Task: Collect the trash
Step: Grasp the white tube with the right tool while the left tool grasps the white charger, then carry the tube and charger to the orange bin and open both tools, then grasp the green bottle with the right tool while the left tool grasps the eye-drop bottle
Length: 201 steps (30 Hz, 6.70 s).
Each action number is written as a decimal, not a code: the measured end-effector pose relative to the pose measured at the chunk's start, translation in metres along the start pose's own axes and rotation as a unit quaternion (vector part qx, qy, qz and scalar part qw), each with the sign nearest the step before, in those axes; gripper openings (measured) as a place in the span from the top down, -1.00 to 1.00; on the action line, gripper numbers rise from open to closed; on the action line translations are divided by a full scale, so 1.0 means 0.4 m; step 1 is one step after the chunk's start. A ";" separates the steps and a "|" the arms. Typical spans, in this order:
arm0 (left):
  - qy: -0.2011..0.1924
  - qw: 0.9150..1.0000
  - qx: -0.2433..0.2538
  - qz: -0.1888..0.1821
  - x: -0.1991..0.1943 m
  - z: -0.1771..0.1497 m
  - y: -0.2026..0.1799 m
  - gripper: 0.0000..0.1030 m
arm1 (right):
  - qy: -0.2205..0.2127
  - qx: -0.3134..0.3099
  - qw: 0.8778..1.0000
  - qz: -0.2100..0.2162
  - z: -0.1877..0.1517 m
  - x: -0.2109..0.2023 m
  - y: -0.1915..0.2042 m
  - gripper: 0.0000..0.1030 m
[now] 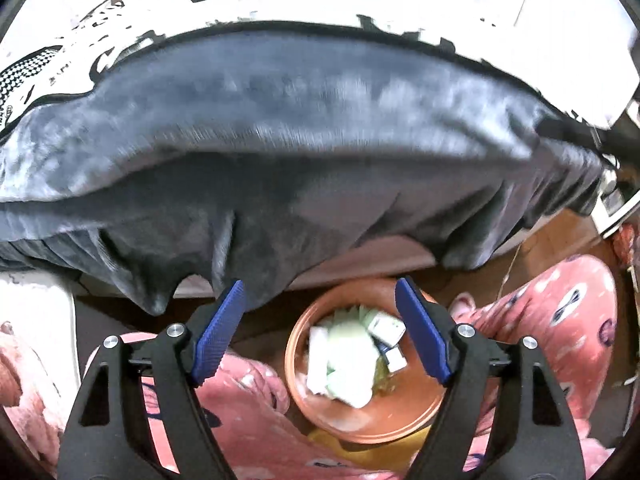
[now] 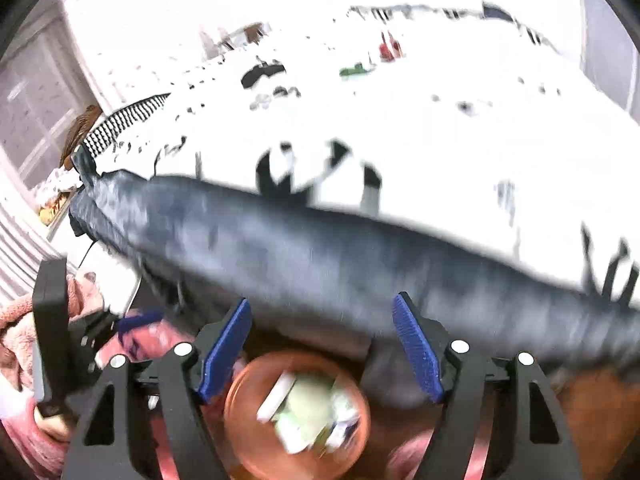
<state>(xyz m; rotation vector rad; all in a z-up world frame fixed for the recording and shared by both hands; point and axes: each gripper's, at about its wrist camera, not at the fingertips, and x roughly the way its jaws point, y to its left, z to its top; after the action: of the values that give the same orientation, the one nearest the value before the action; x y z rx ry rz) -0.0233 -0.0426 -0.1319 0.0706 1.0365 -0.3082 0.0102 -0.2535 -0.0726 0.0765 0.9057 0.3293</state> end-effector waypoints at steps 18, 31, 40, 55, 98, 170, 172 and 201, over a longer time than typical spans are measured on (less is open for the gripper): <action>-0.006 0.998 -0.057 -0.007 -0.019 0.079 0.086 -0.50 | 0.104 -0.164 0.979 -0.055 0.538 0.366 -0.119 -0.38; -0.027 0.997 -0.071 -0.017 -0.048 0.143 0.127 -0.50 | 0.060 -0.062 0.996 -0.002 0.460 0.298 -0.118 0.49; -0.078 0.989 -0.119 -0.033 -0.071 0.367 0.215 -0.50 | -0.017 0.010 0.993 0.118 0.351 0.091 -0.120 0.49; -0.023 0.978 -0.206 -0.022 0.210 0.746 0.313 -0.24 | -0.049 0.010 0.989 0.136 0.169 -0.073 -0.131 0.48; -0.012 0.959 -0.109 -0.260 -0.111 0.197 0.157 0.24 | -0.020 -0.005 0.988 0.154 -0.028 -0.168 0.023 0.55; -0.055 0.989 -0.133 0.042 -0.072 0.188 0.201 -0.60 | 0.046 -0.092 0.988 -0.111 0.626 0.508 -0.095 0.04; -0.054 0.988 -0.138 0.041 -0.066 0.202 0.212 -0.60 | 0.050 -0.085 0.990 -0.102 0.625 0.507 -0.100 0.21; -0.037 0.986 -0.158 0.039 0.256 0.766 0.240 -0.26 | -0.082 0.023 0.993 0.079 0.298 -0.039 -0.177 0.25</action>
<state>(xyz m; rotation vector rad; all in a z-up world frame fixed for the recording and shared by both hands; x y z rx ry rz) 0.3080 -0.0351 -0.0713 -0.1840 0.9949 -0.0728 0.1122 -0.3169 -0.0014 0.2154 0.7454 0.4437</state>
